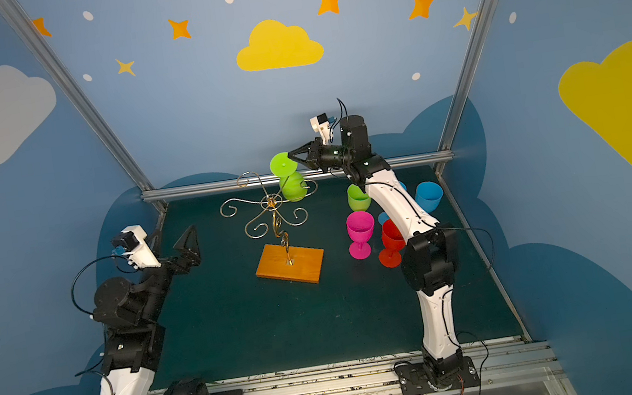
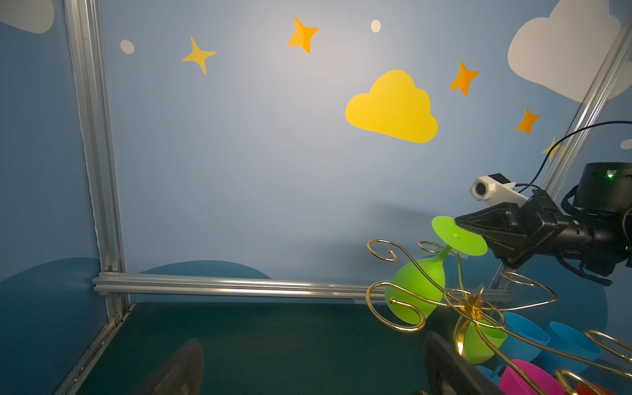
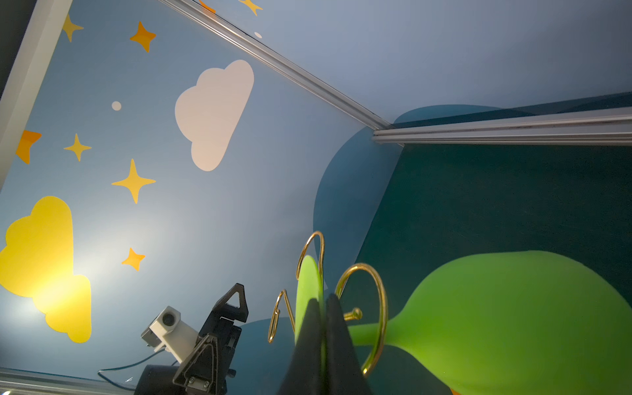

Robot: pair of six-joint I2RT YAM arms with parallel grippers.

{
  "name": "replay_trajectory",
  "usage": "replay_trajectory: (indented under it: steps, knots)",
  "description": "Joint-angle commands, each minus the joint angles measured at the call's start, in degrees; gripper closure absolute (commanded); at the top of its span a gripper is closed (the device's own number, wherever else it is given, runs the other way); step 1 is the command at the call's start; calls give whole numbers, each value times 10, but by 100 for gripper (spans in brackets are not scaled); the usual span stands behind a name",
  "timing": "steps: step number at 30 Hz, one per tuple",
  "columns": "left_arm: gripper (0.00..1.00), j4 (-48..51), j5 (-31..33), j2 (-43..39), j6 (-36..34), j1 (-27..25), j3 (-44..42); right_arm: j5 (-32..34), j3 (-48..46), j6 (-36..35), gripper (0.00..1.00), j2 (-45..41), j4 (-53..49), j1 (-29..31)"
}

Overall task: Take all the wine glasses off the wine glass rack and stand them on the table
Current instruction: 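Lift the green glass up off the rack hook with the right gripper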

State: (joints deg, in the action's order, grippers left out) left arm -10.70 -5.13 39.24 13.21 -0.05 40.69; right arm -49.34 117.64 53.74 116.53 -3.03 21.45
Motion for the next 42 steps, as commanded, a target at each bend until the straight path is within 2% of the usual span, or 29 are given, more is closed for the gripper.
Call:
replay_trajectory:
  steps: [1,16,30,42]
  knots:
    - [1,-4,4,-5,-9,-1,-4,-14,-11,-12,100,-36,27,3]
    - [2,-4,6,-10,-8,-1,-6,-11,-7,-18,100,-29,24,40]
    - [1,-4,6,-12,-10,-1,-6,6,126,-7,100,63,-3,54]
    - [1,-5,6,-11,-11,-1,-7,45,220,38,100,143,38,50]
